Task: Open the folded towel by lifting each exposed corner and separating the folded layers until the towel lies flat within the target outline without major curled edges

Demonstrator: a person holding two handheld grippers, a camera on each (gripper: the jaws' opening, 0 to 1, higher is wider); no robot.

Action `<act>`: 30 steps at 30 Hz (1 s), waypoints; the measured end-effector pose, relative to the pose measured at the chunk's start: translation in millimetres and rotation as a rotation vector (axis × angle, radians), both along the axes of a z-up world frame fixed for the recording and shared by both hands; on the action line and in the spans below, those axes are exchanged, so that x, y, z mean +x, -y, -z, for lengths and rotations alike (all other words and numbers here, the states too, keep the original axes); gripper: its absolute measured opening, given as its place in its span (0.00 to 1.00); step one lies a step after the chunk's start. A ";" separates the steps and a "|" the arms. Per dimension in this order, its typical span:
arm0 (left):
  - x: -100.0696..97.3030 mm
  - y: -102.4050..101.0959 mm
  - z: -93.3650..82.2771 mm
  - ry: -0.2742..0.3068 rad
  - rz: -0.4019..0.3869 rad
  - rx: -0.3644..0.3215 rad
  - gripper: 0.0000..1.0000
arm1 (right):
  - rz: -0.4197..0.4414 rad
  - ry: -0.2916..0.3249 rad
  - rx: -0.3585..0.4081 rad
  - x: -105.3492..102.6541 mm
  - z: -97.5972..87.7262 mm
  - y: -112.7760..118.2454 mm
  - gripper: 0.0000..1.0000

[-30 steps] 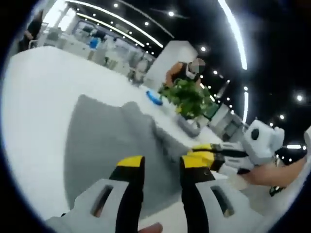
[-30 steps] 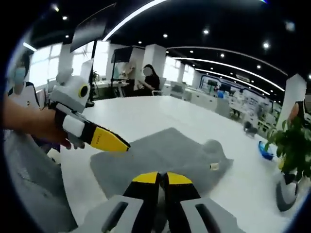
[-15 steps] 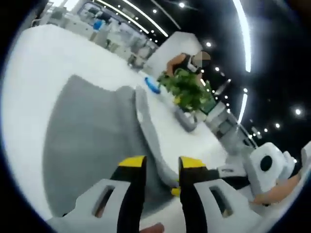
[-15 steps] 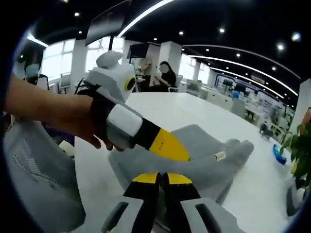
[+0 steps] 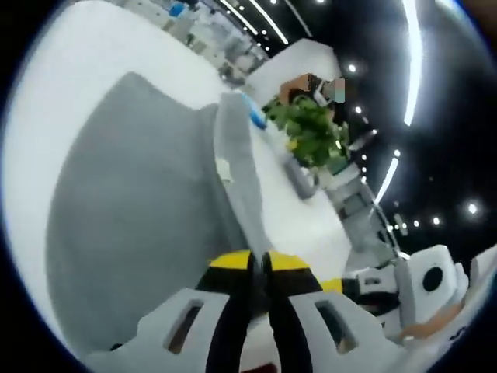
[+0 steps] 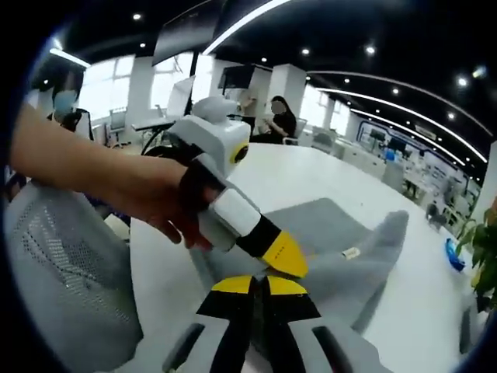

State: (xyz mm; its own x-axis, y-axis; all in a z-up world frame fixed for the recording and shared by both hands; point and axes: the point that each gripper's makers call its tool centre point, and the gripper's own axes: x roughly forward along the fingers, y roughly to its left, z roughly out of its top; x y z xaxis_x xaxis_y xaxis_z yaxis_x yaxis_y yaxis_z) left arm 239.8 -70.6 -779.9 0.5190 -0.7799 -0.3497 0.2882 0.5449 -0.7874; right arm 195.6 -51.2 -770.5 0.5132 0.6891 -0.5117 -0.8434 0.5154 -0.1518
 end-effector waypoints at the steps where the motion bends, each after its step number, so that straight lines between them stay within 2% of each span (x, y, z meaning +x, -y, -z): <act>1: -0.3 -0.7 0.6 -0.019 -0.003 -0.005 0.01 | 0.000 -0.004 0.003 -0.3 0.8 -0.1 0.01; 8: -0.8 -0.2 -5.5 0.024 0.007 0.050 0.01 | 0.007 -0.008 0.016 0.5 -0.1 0.2 0.02; 12: 4.0 -5.9 -8.3 0.066 -0.009 0.095 0.01 | 0.013 -0.002 0.033 1.1 -8.6 0.0 0.05; 19: 9.6 -13.1 -14.1 0.079 -0.035 0.083 0.01 | 0.020 0.000 0.036 0.0 -13.7 3.2 0.07; 23: 11.1 -15.8 -16.0 0.090 -0.047 0.084 0.01 | 0.048 0.002 0.062 3.4 -23.2 10.0 0.06; 26: 10.1 -17.4 -14.6 0.094 -0.052 0.096 0.01 | 0.104 0.034 0.129 14.0 -44.3 20.5 0.07; 30: 10.2 -19.9 -12.5 0.102 -0.062 0.106 0.01 | 0.169 0.054 0.154 24.0 -51.3 35.4 0.10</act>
State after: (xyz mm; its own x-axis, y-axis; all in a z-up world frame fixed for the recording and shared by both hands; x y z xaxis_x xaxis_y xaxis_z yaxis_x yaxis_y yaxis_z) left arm 250.0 -50.7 -767.3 0.6018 -0.7070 -0.3715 0.3271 0.6426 -0.6929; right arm 219.6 -86.6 -719.2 0.6521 0.6587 -0.3755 -0.7357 0.6694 -0.1032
